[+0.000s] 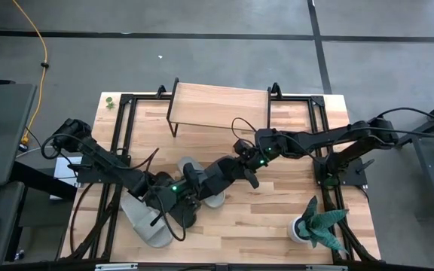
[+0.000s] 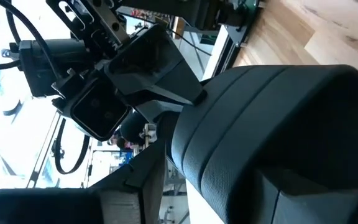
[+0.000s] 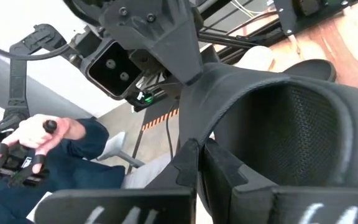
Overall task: Pick and place slides into the shelf
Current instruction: Put the right black slipper on the shelf
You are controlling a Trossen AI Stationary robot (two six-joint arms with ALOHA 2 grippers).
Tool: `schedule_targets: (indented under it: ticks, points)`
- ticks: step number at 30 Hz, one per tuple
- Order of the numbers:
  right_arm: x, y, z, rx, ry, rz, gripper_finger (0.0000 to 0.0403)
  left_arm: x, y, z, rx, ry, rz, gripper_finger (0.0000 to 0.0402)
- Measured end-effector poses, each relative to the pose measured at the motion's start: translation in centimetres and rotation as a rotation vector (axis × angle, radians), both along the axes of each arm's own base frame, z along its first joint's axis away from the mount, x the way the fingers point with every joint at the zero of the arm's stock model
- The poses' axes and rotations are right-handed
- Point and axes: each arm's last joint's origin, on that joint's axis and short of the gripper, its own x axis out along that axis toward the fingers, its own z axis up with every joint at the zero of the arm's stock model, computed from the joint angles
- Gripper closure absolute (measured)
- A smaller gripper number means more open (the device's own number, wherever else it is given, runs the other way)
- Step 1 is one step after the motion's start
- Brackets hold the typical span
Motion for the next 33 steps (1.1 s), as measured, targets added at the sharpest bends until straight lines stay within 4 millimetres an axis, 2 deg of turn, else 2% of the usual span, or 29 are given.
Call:
schedule_targets:
  ticks: [4,8,10,14,17,24,33]
  points:
    - [0.0,0.0,0.0,0.0,-0.005,0.0,0.0403,0.0,0.0,0.0,0.007,0.005,0.007,0.0286]
    - [0.0,0.0,0.1,-0.007,-0.01,0.006,0.0403,0.0,0.0,-0.1,0.0,0.005,0.001,0.0368]
    - [0.0,0.0,0.1,-0.01,-0.013,0.01,0.0403,0.0,0.0,-0.1,-0.003,0.004,-0.001,0.039]
    - [0.0,0.0,0.1,-0.025,-0.02,0.014,0.0403,0.0,0.0,-0.1,-0.006,0.001,0.001,0.038]
    - [0.0,0.0,0.1,-0.026,-0.027,0.01,0.0403,-0.1,0.0,-0.1,-0.01,0.001,0.012,0.0395]
    - [0.1,-0.9,-0.1,-0.038,-0.015,-0.011,0.0396,-0.1,0.2,-0.3,-0.029,-0.008,0.042,0.0397]
    - [0.1,-1.4,-0.1,-0.105,-0.034,-0.039,0.0287,-0.2,0.2,-0.3,-0.033,-0.015,0.063,0.0399]
